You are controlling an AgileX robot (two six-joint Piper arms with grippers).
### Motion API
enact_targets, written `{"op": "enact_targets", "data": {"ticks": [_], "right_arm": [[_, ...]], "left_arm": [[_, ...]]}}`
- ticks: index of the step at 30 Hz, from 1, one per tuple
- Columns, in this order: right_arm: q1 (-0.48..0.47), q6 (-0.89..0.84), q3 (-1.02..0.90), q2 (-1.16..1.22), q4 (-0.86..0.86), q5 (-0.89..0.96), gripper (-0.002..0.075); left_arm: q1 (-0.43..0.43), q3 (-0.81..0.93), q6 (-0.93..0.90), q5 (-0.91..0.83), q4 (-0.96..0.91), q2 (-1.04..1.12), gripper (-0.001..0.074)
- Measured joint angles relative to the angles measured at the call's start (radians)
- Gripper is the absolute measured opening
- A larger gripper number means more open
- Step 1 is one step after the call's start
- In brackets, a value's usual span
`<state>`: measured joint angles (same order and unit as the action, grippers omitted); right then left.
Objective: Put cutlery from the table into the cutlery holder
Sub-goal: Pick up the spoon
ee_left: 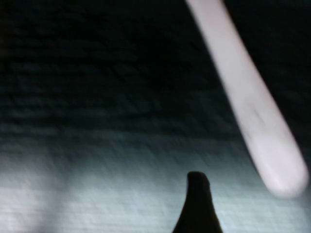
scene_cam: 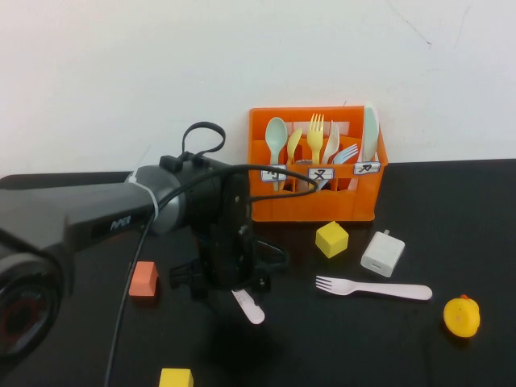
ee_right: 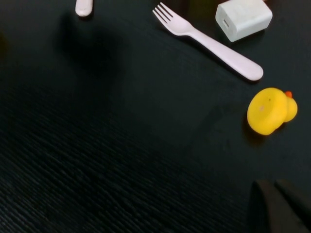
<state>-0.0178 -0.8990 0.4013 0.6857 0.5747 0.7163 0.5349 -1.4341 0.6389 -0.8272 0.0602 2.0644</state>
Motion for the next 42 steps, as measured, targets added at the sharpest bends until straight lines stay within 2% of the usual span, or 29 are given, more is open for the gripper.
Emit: {"op": "enact_targets", "data": {"ticks": [5,14,26,33,37,38,42], "right_arm": [[0.0,0.0,0.0,0.0,0.006,0.0,-0.0002],[0.0,0.0,0.0,0.0,0.013,0.0,-0.0002],[0.0,0.0,0.0,0.0,0.016,-0.005,-0.0002],[0.0,0.0,0.0,0.0,0.016,-0.009,-0.0002],[0.0,0.0,0.0,0.0,0.016,-0.012,-0.0002],[0.0,0.0,0.0,0.0,0.016,-0.013,-0.0002],[0.0,0.0,0.0,0.0,0.016,-0.014,-0.0002]], "left_arm": [[-0.035,-0.064,0.016,-0.014,0.01,0.074,0.0453],[-0.037,-0.169,0.039,-0.027,0.015,0.138,0.0453],[-0.037,-0.195,0.042,-0.098,-0.038,0.18,0.0448],[-0.037,-0.198,0.042,-0.121,-0.078,0.181,0.0305],[-0.038,-0.198,0.038,-0.123,-0.072,0.182,0.0156],[-0.04,-0.198,0.029,-0.123,-0.069,0.182,0.0137],[-0.05,-0.198,0.018,-0.133,-0.06,0.182,0.0139]]}}
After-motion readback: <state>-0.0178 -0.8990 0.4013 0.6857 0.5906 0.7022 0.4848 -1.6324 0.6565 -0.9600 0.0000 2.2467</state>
